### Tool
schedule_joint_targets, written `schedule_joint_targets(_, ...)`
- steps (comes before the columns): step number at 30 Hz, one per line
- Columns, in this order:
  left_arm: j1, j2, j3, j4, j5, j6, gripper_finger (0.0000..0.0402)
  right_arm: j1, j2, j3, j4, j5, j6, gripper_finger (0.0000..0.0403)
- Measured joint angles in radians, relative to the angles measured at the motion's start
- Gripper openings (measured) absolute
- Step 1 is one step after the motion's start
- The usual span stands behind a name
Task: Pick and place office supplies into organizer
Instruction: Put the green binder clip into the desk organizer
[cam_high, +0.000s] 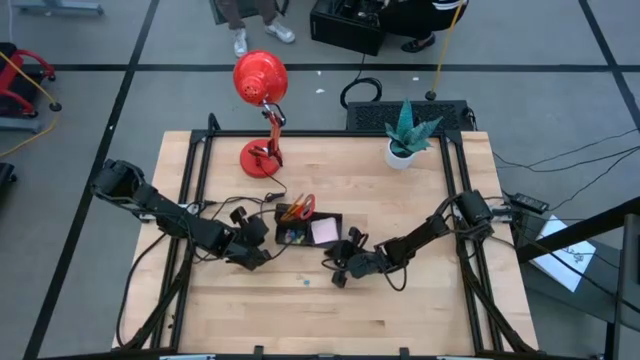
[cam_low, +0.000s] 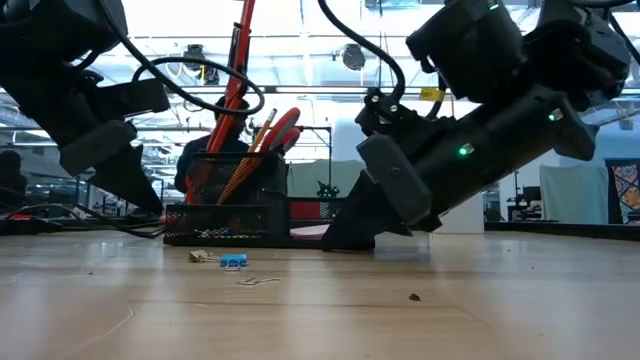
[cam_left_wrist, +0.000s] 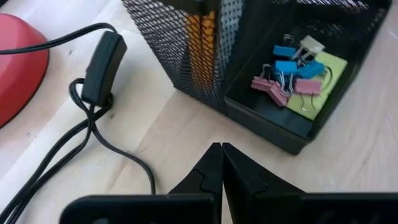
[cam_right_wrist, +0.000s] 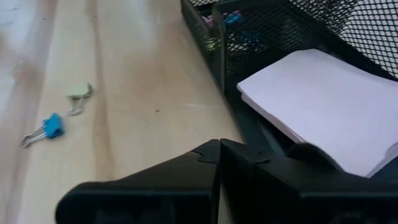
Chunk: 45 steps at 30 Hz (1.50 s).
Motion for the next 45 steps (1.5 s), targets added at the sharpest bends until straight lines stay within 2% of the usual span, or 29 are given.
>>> schedule_joint_targets(6, -0.006, 0.0, 0.0, 0.0, 0.021, 0.012, 0.0013, -0.018, -0.004, -0.001, -0.011, -0.001, -0.01, 0.0004)
schedule_joint_targets(9, -0.017, 0.0, 0.0, -0.002, 0.02, 0.042, 0.0004, -0.018, -0.031, -0.004, -0.013, -0.05, -0.077, 0.0004)
schedule_joint_targets(15, -0.081, -0.011, 0.0, 0.008, 0.025, 0.134, 0.0014, 0.056, -0.191, -0.005, -0.049, -0.078, -0.259, 0.0004)
schedule_joint_targets(20, -0.144, -0.02, 0.0, 0.135, 0.157, 0.335, 0.0012, 0.101, -0.363, -0.005, -0.163, -0.078, -0.376, 0.0004)
schedule_joint_targets(24, -0.165, -0.02, 0.0, 0.298, 0.266, 0.514, 0.0003, 0.085, -0.491, -0.004, -0.257, -0.081, -0.431, 0.0004)
schedule_joint_targets(29, -0.156, -0.02, 0.001, 0.383, 0.314, 0.6, 0.0029, 0.05, -0.586, -0.028, -0.29, -0.077, -0.482, 0.0004)
schedule_joint_targets(33, -0.131, -0.02, 0.011, 0.382, 0.354, 0.589, 0.0056, 0.041, -0.647, -0.134, -0.18, -0.077, -0.487, 0.0004)
schedule_joint_targets(36, -0.122, -0.02, 0.023, 0.385, 0.358, 0.601, 0.0075, 0.041, -0.709, -0.266, -0.001, -0.082, -0.477, 0.0004)
schedule_joint_targets(40, -0.11, -0.019, 0.034, 0.413, 0.359, 0.646, 0.0096, 0.032, -0.783, -0.442, 0.26, -0.155, -0.45, 0.0004)
schedule_joint_targets(43, -0.105, -0.019, 0.034, 0.434, 0.36, 0.745, 0.0105, 0.032, -0.818, -0.539, 0.372, -0.16, -0.44, 0.0001)
schedule_joint_targets(45, -0.104, -0.012, 0.034, 0.439, 0.405, 0.795, 0.0106, 0.032, -0.836, -0.582, 0.405, -0.161, -0.429, 0.0001)
